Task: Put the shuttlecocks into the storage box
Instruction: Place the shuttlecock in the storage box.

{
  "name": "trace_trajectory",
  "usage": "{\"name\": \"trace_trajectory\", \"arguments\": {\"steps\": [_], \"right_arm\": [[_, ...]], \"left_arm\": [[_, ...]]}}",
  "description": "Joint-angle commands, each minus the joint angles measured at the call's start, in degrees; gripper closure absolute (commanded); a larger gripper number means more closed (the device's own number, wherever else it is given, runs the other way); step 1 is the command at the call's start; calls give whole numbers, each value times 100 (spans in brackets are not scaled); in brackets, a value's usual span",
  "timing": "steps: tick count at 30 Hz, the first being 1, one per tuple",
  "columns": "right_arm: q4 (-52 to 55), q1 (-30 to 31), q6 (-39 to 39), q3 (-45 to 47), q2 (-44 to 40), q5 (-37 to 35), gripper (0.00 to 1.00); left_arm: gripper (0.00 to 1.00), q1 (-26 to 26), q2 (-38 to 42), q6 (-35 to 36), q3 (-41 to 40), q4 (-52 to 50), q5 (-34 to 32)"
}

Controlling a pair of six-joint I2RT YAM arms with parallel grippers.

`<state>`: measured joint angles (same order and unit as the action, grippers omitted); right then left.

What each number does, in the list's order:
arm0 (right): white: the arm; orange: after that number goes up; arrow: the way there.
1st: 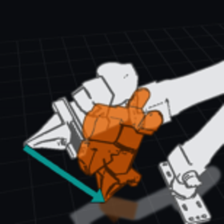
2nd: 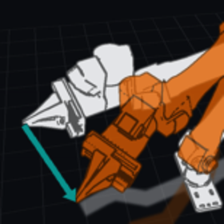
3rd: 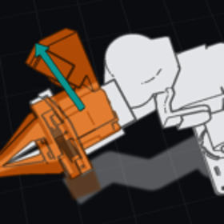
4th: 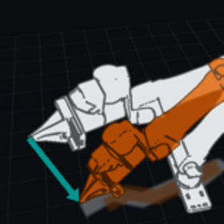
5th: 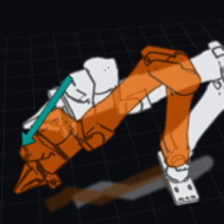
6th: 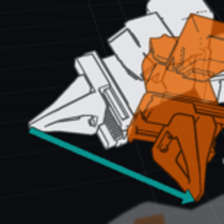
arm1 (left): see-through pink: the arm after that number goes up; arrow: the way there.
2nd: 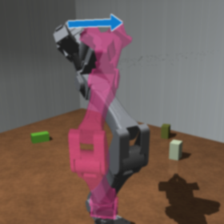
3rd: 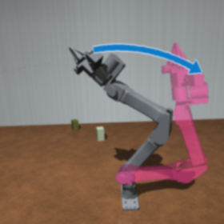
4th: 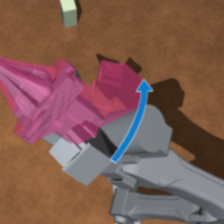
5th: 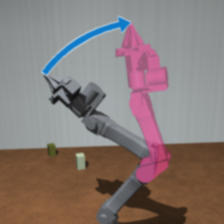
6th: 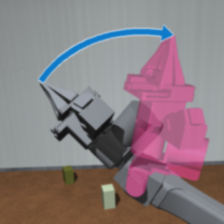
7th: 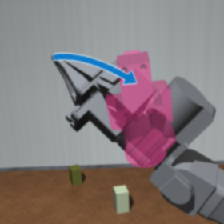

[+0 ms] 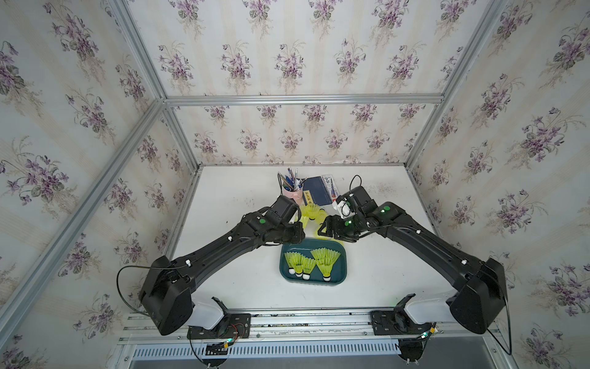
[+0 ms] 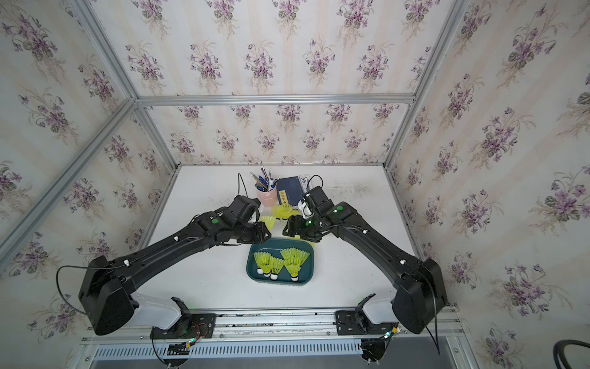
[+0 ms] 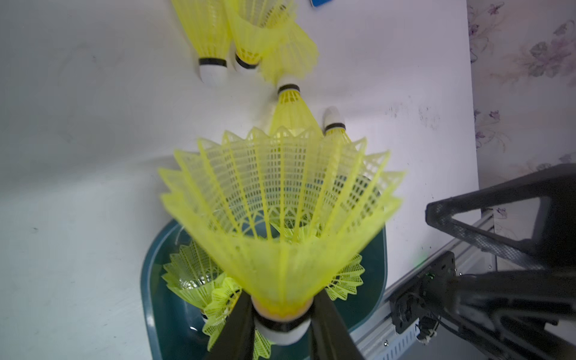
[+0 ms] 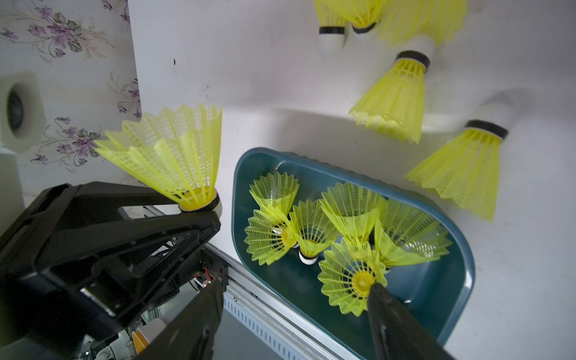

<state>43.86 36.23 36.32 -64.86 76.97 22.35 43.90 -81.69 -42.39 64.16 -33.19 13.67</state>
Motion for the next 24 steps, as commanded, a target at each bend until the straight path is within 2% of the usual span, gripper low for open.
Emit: {"name": "trace_trajectory", "arguments": {"steps": [1, 8, 12, 16, 22, 24], "right_arm": [[462, 78, 136, 313, -354, -86, 24], [834, 231, 293, 901, -1092, -94, 22], [888, 329, 398, 1102, -1336, -103, 19], [923, 407, 433, 1194, -1439, -125, 14], [1046, 464, 362, 1187, -1522, -179, 0], [1103, 464, 331, 1193, -1551, -205, 0]], "left_arm": [[73, 300, 26, -360, -76, 10, 26], [73, 896, -42, -814, -157, 449, -114], [73, 1071, -271, -990, -73, 542, -104], [73, 1181, -455, -1250, -71, 595, -114], [72, 1239, -707, -1405, 81, 594, -123], [72, 1270, -795, -1449, 149, 577, -119]]}}
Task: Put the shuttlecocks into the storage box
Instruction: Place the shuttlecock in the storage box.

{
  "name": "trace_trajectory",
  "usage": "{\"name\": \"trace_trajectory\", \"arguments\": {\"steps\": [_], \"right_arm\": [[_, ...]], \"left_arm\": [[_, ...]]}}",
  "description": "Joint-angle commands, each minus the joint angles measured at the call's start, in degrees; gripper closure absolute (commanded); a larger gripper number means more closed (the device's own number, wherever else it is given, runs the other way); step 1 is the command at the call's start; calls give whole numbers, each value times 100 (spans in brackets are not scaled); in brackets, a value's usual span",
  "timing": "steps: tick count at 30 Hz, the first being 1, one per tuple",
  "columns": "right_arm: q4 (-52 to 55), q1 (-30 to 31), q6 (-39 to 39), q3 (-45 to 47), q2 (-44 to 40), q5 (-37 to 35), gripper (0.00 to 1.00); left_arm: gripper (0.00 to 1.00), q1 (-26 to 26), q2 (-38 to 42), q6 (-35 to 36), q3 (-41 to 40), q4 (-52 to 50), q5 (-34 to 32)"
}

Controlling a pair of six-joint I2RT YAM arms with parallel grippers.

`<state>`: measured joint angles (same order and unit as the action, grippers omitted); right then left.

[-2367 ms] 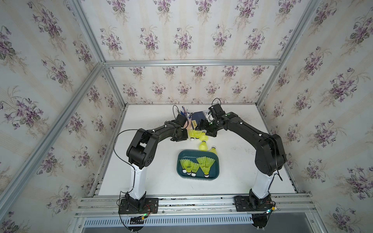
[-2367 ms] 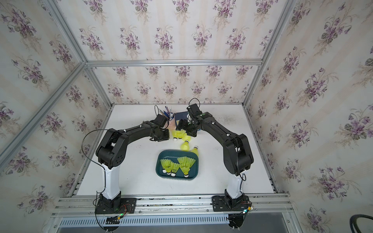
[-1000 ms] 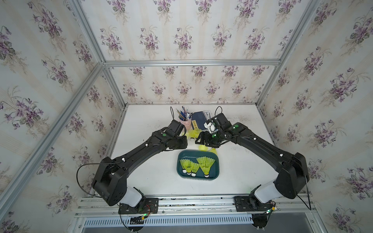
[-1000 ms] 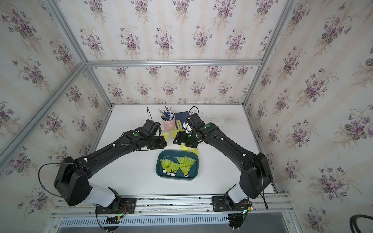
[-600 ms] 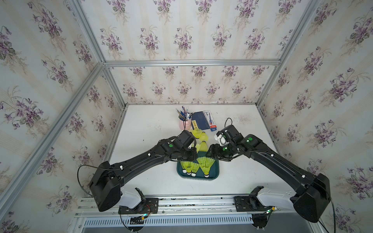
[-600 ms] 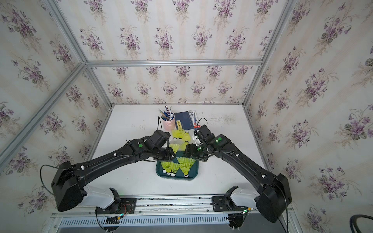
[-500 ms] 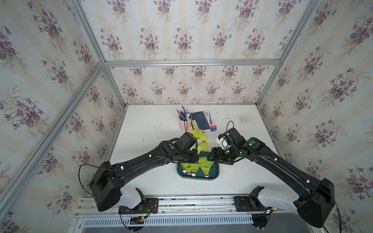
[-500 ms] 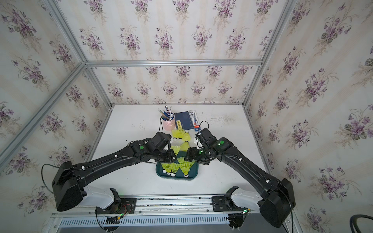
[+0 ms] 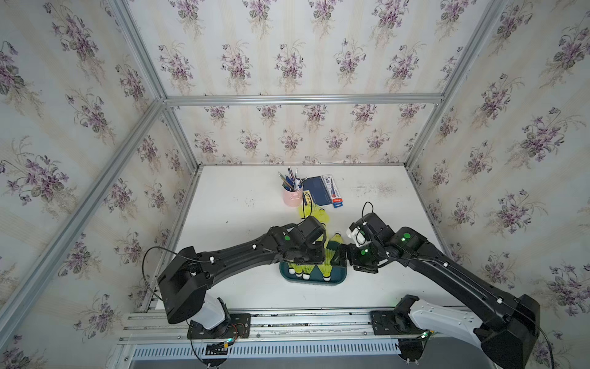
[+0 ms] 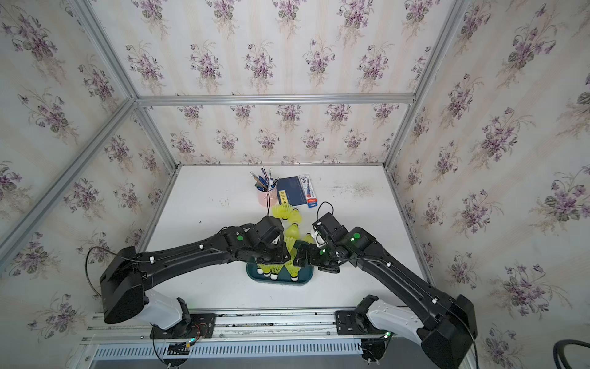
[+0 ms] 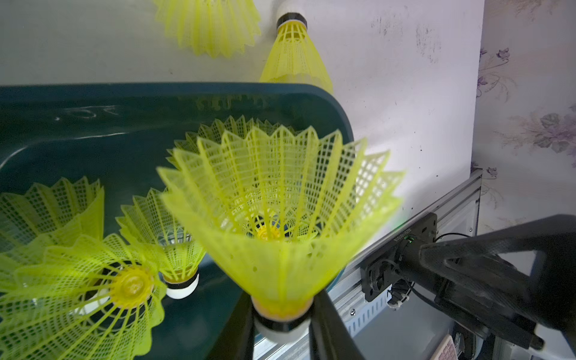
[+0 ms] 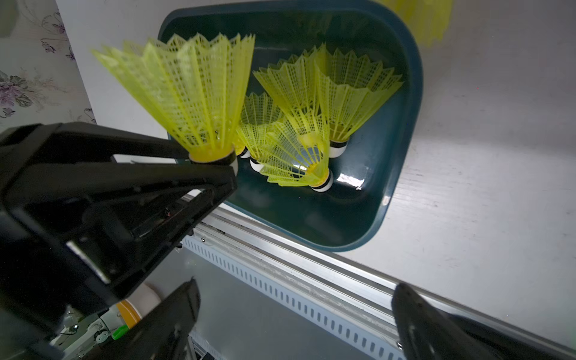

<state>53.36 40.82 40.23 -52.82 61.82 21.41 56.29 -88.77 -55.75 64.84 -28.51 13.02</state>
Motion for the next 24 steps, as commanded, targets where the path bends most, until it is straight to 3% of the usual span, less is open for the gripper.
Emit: {"name": "trace_trajectory", "arguments": {"steps": [1, 24], "right_arm": [[177, 5, -68, -2, -49, -127, 0], [78, 5, 19, 120, -113, -147, 0]], "left_arm": [[72, 46, -128, -137, 107, 97, -54], [66, 122, -722, -200, 424, -47, -65]]}}
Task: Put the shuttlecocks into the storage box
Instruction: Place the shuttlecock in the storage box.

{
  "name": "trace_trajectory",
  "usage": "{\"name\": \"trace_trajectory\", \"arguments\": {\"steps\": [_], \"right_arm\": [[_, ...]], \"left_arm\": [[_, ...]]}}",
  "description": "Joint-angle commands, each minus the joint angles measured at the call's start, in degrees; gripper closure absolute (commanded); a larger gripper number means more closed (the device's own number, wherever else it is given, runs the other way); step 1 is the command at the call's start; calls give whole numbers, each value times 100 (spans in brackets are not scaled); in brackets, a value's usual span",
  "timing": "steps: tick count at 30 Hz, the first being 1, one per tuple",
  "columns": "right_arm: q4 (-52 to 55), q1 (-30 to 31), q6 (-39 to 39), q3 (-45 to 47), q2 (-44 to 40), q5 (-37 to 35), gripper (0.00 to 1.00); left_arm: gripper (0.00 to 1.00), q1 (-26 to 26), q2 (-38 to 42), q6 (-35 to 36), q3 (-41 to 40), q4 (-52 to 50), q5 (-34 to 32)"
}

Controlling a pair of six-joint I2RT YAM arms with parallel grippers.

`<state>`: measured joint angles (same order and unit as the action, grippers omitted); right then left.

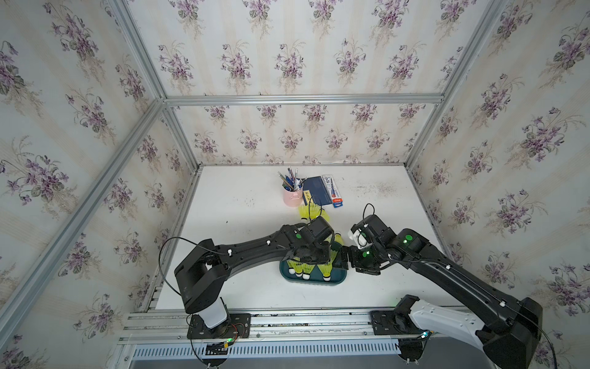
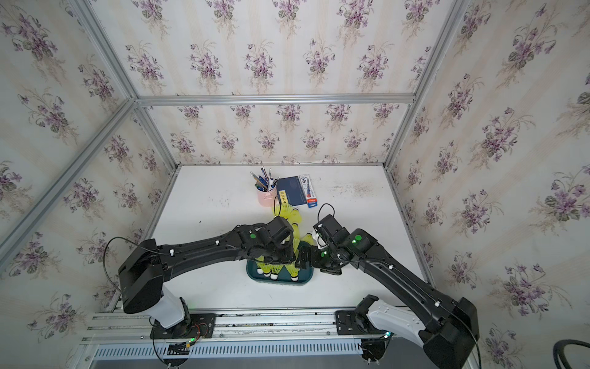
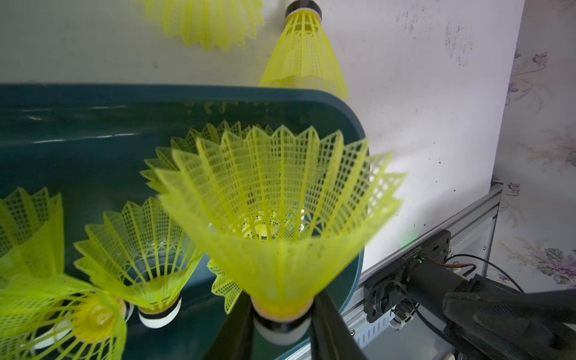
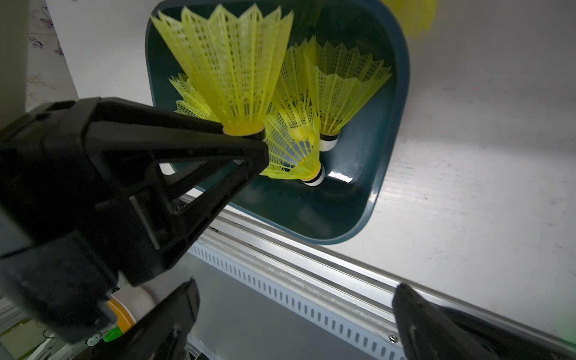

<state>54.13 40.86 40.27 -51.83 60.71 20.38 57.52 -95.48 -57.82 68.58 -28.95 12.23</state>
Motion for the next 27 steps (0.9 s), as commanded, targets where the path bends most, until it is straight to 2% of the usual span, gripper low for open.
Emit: {"name": "trace_trajectory", "arguments": {"steps": [1, 13, 27], "right_arm": [[-11, 6, 16, 39, -6, -60, 0], [-40, 5, 25, 42, 29, -95, 0], [-34, 1, 20, -88, 169, -289, 0]], "left_arm": [[66, 4, -58, 11, 53, -13, 29], [52, 2, 62, 52, 119, -303, -67], [44, 4, 383, 43, 174, -972, -299]]}}
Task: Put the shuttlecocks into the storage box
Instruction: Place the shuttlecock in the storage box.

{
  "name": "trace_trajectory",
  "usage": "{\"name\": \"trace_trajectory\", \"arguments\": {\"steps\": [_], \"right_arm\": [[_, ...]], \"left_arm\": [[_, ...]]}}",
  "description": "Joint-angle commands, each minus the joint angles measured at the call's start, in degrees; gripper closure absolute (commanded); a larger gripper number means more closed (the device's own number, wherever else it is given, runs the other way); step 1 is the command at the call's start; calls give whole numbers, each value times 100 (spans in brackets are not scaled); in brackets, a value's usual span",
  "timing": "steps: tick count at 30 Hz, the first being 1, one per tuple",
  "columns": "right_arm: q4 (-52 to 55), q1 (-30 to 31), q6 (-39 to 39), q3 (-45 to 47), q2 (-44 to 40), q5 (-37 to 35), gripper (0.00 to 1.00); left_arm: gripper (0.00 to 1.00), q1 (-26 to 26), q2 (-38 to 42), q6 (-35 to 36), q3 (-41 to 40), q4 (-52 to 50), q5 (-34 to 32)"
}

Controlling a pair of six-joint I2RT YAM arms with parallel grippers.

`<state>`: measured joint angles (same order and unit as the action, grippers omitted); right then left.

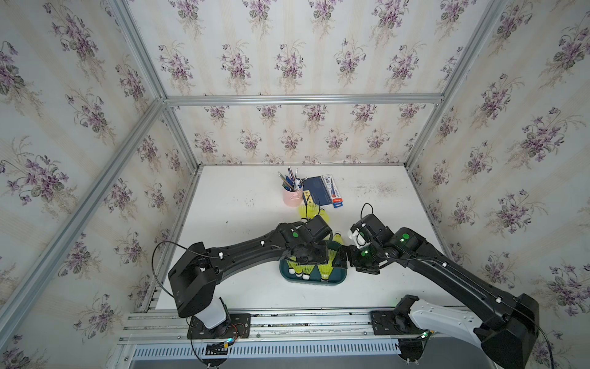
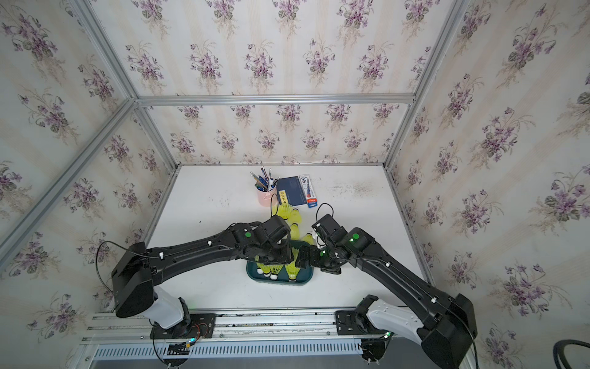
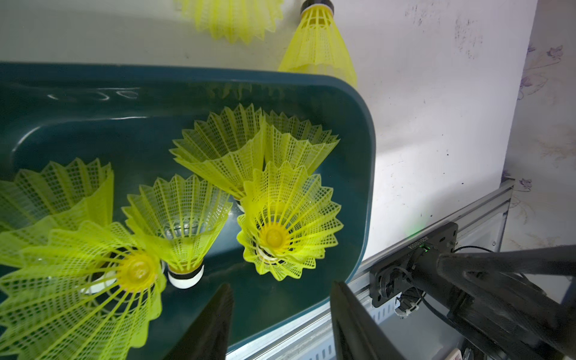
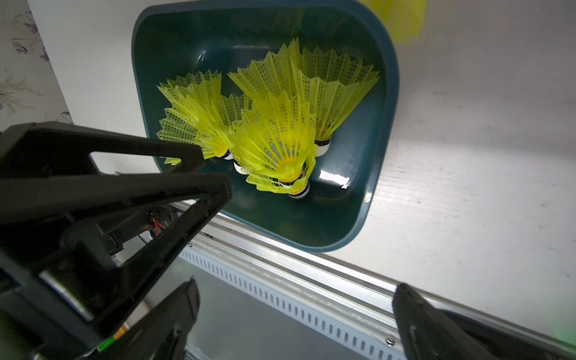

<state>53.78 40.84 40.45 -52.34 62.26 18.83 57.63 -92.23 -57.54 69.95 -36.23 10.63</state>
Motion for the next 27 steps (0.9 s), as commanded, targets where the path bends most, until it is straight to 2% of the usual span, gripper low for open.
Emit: {"name": "trace_trajectory", "arguments": {"steps": [1, 9, 15, 19, 27], "right_arm": [[1, 6, 14, -40, 14, -139, 0], [-30, 3, 150, -119, 32, -322, 1], [13, 3, 228, -251, 76, -522, 3], [12, 1, 271, -401, 143, -683, 4], [-43, -40, 349, -794, 423, -1048, 9]], "left_arm": [[41, -8, 71, 26, 53, -262, -140], [21, -6, 168, 123, 120, -300, -252], [10, -15, 256, 241, 239, -493, -408], [6, -49, 343, 351, 316, -636, -491], [6, -329, 547, 602, 401, -850, -503]]}}
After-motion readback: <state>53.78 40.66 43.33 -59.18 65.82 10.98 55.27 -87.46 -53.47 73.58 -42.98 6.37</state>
